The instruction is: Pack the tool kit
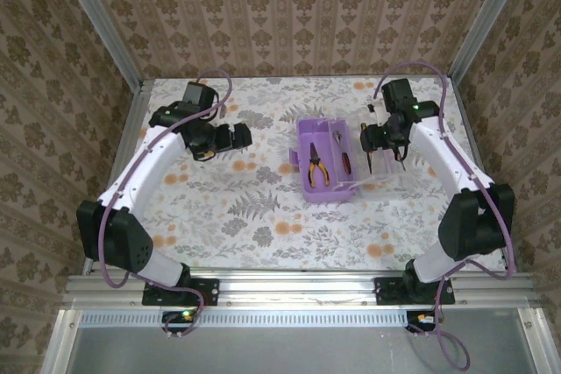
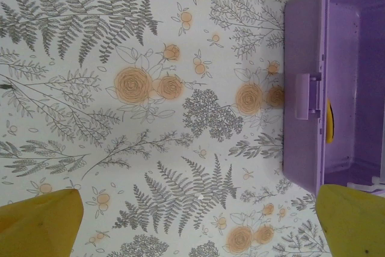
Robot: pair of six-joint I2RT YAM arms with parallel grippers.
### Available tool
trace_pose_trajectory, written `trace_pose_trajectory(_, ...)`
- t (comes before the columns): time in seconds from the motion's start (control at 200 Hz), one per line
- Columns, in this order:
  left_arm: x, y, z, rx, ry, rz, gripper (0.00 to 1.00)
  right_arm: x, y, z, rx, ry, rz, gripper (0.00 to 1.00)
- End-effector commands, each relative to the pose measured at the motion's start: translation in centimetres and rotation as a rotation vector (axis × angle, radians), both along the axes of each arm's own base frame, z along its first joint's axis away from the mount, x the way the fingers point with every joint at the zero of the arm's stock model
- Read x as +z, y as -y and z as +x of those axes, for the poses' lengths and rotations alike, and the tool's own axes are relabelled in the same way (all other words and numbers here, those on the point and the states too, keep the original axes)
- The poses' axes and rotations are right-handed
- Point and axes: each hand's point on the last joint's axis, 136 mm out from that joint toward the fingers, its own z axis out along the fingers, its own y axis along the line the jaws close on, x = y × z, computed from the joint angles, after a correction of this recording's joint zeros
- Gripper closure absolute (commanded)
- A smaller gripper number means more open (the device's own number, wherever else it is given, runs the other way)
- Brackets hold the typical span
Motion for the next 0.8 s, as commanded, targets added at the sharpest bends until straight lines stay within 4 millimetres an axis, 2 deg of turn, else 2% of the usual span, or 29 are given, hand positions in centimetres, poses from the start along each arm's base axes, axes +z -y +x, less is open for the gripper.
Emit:
trace_pose_trajectory(0.0, 0.4, -1.3, -1.0, -0.009, 0.007, 0.029, 0.0, 4.1, -0.2, -1.0, 0.022, 0.077, 0.031, 0.19)
trace_pose_trajectory(0.005, 0.4, -1.3, -1.0, -0.008, 0.006, 0.031, 0.0, 4.3, -0.2, -1.0, 0.022, 0.079, 0.031, 0.18)
trace_pose_trajectory(0.015, 0.3, -1.4, -1.1, -0.008, 0.007, 0.034, 0.0, 4.4, -0.2, -1.1, 0.023, 0.084, 0.031, 0.04)
trace_pose_trajectory(0.035, 0.3, -1.7, -1.1, -0.005, 0.007, 0.044, 0.0, 4.8, -0.2, -1.2, 0.025, 0.093, 0.031, 0.0)
trace_pose_trajectory(0.14, 0.0, -4.1, -1.0, 0.028, 0.025, 0.142, 0.0, 6.5, 0.1, -1.8, 0.029, 0.144, 0.029, 0.0)
trace_pose_trajectory(0.185, -0.3, -5.4, -0.9, 0.048, 0.035, 0.19, 0.0, 6.5, 0.3, -1.7, 0.024, 0.153, 0.034, 0.0)
trace_pose_trajectory(0.205, -0.4, -6.0, -0.8, 0.057, 0.038, 0.201, 0.0, 7.5, 0.4, -2.0, 0.022, 0.188, 0.043, 0.0)
trace_pose_trajectory(0.335, -0.8, -9.4, -0.2, 0.124, 0.057, 0.232, 0.0, 7.7, 1.5, -1.9, -0.011, 0.24, 0.103, 0.0)
trace_pose_trajectory(0.48, 0.1, -13.6, 0.9, 0.228, 0.156, 0.29, 0.0, 7.7, 2.9, -1.1, -0.06, 0.34, 0.139, 0.0)
trace_pose_trajectory(0.58, 1.3, -16.2, 2.0, 0.292, 0.304, 0.347, 0.0, 7.5, 4.0, -0.6, -0.095, 0.425, 0.117, 0.0)
trace_pose_trajectory(0.685, 2.9, -17.1, 3.2, 0.28, 0.588, 0.405, 0.0, 7.5, 5.3, 0.0, -0.146, 0.573, 0.092, 0.0)
trace_pose_trajectory(0.795, 3.1, -18.1, 2.5, 0.309, 0.895, 0.486, 0.0, 6.5, 6.4, -0.5, -0.187, 0.734, 0.066, 0.0)
